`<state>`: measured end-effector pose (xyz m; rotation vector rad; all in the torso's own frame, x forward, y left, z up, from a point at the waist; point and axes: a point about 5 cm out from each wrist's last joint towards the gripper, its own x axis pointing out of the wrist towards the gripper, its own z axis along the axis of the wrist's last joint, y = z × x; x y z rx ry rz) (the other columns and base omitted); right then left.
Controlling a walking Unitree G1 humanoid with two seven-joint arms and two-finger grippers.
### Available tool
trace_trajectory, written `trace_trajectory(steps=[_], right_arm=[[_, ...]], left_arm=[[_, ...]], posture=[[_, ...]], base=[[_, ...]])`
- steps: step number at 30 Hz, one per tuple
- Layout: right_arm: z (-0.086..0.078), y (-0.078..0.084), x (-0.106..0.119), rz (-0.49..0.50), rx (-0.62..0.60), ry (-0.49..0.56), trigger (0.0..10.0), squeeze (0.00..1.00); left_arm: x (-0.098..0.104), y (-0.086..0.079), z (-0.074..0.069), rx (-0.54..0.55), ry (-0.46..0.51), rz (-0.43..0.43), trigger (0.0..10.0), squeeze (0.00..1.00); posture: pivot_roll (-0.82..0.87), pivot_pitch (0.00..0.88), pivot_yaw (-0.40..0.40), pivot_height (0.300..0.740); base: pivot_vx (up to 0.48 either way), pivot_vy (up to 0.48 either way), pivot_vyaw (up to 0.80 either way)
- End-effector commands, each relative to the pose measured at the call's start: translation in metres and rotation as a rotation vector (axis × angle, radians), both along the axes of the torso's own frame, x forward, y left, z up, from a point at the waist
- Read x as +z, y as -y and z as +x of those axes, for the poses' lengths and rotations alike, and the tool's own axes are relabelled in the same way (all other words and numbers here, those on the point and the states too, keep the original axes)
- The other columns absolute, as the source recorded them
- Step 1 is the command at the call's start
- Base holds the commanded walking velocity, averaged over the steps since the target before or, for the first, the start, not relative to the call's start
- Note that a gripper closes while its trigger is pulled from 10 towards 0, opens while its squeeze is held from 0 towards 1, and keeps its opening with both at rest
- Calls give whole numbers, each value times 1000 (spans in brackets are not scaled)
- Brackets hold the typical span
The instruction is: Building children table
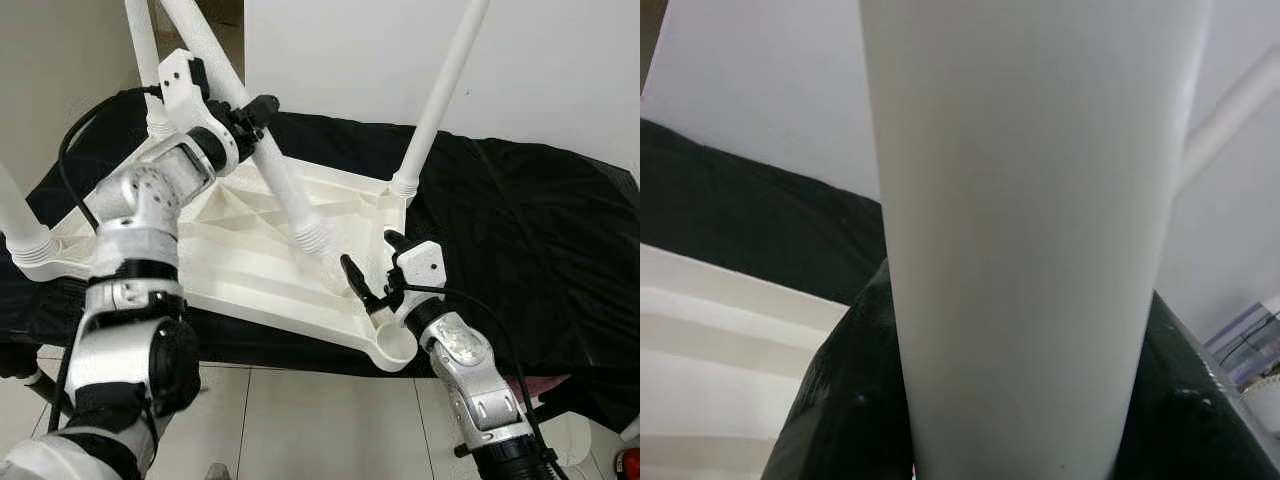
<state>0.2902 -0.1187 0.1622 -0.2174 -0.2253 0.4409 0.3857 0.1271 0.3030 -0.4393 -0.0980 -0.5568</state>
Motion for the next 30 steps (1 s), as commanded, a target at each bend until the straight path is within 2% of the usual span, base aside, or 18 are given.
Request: trace_trajectory(steps=[1, 4, 6, 7, 8, 11, 13, 17, 21, 22, 27, 30], right_arm=[[2, 4, 0, -14, -23, -9, 10000, 0], [3, 2, 2, -19, -5, -19, 10000, 0], [2, -2, 7, -25, 50, -22, 10000, 0], [2, -2, 7, -25, 50, -22, 10000, 0], [2, -3, 9, -24, 67, -23, 10000, 0], [5, -5, 18, 19, 72, -28, 10000, 0], [11, -10, 30, 44, 72, -16, 10000, 0], [15, -17, 42, 41, 84, 17, 10000, 0], [17, -21, 46, 35, 93, 34, 10000, 0], [23, -28, 51, 13, 100, 59, 10000, 0], [27, -32, 52, -7, 104, 71, 10000, 0], [36, -40, 53, -30, 97, 69, 10000, 0]], left_arm=[[6, 6, -3, -8, 48, 22, 10000, 0], [9, 10, -7, 8, 88, 47, 10000, 0], [14, 18, -13, 62, 174, 129, 10000, 0], [14, 18, -13, 62, 174, 129, 10000, 0], [15, 21, -14, 82, 205, 167, 10000, 0], [18, 33, -20, 67, 251, 200, 10000, 0], [22, 47, -29, 43, 325, 252, 10000, 0], [24, 59, -36, 20, 366, 280, 10000, 0], [24, 64, -38, 6, 363, 273, 10000, 0], [24, 78, -46, -37, 377, 269, 10000, 0], [24, 86, -51, -64, 391, 267, 10000, 0], [22, 101, -59, -101, 410, 279, 10000, 0]], posture=[[-2, 0, -104, 740], [0, 0, -110, 740], [9, 0, -123, 740], [9, 0, -123, 740], [13, 0, -127, 740], [17, 0, -132, 740], [19, 0, -135, 740], [23, 0, -136, 740], [23, 0, -136, 740], [33, 0, -135, 740], [39, 0, -134, 740], [44, 0, -132, 740]], base=[[0, 0, 0], [0, 0, 0], [0, 0, 0], [0, 0, 0], [0, 0, 0], [0, 0, 0], [0, 0, 0], [0, 0, 0], [0, 0, 0], [0, 0, 0], [0, 0, 0], [0, 0, 0]])
